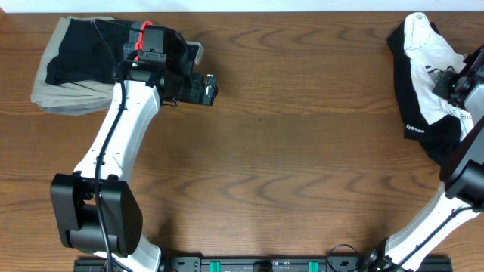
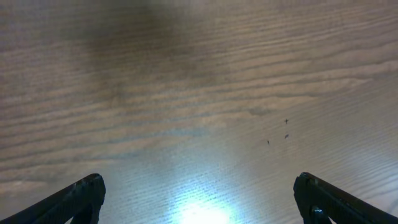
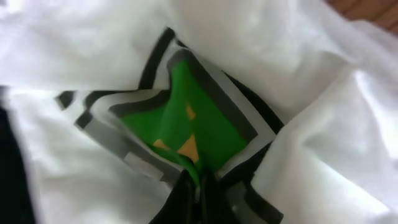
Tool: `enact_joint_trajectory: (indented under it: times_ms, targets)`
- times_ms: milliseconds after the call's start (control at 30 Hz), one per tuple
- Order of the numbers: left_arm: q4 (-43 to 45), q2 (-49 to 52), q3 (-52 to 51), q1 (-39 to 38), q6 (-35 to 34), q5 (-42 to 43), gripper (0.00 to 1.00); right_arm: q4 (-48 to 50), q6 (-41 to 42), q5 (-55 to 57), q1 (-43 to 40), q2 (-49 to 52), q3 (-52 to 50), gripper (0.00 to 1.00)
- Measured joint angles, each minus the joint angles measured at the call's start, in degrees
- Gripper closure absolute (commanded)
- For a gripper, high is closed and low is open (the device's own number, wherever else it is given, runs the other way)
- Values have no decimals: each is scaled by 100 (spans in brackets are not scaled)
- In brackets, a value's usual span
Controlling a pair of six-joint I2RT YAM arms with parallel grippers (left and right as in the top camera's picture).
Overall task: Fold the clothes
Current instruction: 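Grasp the white T-shirt from the black pile with the right gripper, then drag the white T-shirt to the table center with the right gripper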
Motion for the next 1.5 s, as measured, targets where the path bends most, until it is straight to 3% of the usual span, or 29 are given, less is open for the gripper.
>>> enact_joint_trajectory:
  times_ms: [367,600,1067,1500]
  targets:
    - [138,0,0,9,0,0,2,-518,-184,-232,328,-1856,210,99]
    - [136,-162,0,304,-42,2,2,-649,-304,-533,1187,-2651,247,99]
    - [-758,-1462,98,1488,-136,0,2,-883,-232,-879,3934,-2839,247,99]
    - [-1738,-1488,101,1631,186,-2,2,-1209,483,-916,4837,-2649,247,99]
